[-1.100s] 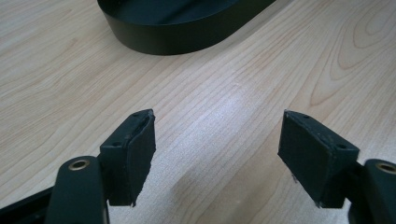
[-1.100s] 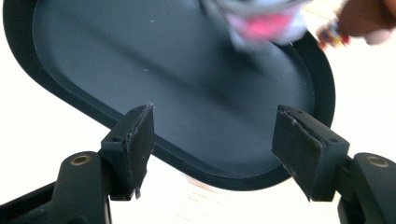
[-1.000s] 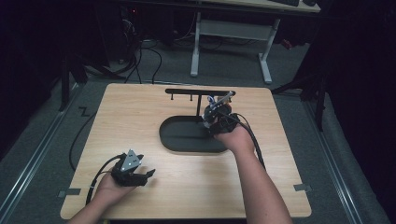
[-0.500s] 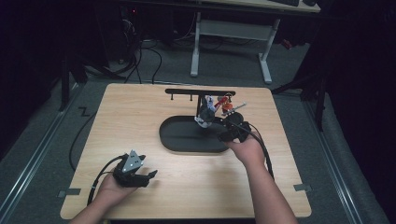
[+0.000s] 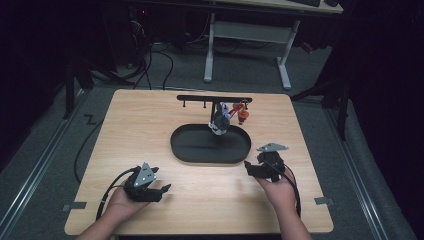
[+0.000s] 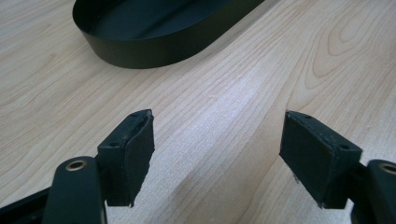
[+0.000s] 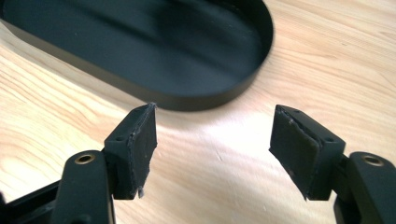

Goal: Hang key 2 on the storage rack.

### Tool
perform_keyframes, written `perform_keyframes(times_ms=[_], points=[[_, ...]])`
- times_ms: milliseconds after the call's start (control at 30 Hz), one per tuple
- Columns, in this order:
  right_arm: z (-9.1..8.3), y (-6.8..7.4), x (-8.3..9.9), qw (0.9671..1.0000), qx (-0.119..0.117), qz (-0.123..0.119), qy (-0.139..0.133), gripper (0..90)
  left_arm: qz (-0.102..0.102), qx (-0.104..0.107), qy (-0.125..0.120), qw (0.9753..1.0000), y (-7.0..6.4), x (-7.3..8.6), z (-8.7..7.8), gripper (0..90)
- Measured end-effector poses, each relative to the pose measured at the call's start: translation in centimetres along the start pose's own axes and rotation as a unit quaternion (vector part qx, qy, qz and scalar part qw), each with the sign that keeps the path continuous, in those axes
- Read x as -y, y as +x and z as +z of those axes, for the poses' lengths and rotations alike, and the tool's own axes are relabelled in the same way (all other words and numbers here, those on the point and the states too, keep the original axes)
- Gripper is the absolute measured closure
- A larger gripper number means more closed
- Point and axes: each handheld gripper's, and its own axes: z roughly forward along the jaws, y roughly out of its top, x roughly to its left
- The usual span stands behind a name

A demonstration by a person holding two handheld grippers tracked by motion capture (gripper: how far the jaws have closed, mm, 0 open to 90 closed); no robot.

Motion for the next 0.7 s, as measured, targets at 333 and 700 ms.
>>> perform_keyframes(times_ms=[333, 700], points=[[-2.2, 0.4, 9.7, 0.9899, -0.051, 0.056, -0.120, 24.9, 0.004, 0.004, -0.007, 1.0000, -1.6, -0.2, -0.7, 26.6], [-1.6, 2.7, 9.3, 0.9934, -0.034, 0.002, -0.109, 21.1, 0.013, 0.003, -0.010, 0.9999, -2.1, -0.3, -0.6, 26.8]])
